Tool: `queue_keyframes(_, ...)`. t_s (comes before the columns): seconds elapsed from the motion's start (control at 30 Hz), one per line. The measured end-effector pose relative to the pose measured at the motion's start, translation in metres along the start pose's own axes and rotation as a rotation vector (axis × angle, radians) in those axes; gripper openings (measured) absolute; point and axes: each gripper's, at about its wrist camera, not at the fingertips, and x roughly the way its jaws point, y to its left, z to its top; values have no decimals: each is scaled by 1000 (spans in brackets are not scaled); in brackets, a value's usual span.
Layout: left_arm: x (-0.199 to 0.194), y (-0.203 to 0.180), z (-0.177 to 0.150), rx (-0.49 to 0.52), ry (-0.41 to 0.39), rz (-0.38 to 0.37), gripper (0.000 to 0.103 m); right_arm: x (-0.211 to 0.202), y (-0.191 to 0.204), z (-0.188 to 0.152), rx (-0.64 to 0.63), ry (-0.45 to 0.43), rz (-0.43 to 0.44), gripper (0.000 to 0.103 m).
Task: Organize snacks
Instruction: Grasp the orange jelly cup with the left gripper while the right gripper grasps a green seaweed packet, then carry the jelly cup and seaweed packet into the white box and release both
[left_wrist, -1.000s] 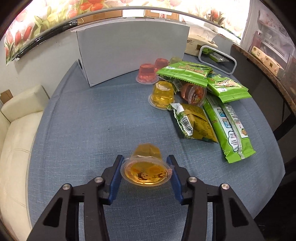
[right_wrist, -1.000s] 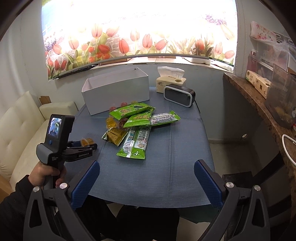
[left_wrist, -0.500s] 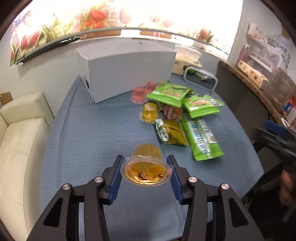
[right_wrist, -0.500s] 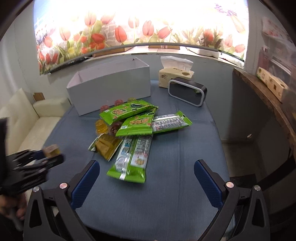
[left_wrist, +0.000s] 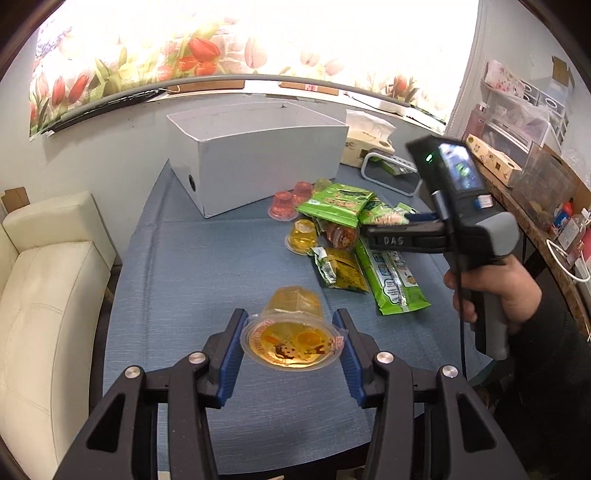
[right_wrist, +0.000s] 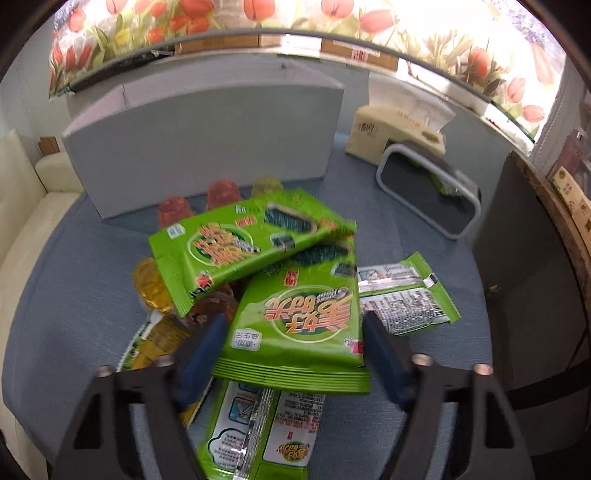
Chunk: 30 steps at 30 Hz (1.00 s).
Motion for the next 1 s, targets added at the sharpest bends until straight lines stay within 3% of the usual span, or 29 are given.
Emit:
queue_keyframes(0.27, -6, 7, 2, -10, -15, 15, 52, -2, -9, -2, 33, -18, 39, 75)
queue_keyframes(1.0, -11, -34, 20, 66, -36, -17, 52, -114, -34, -75, 120, -135, 190, 74)
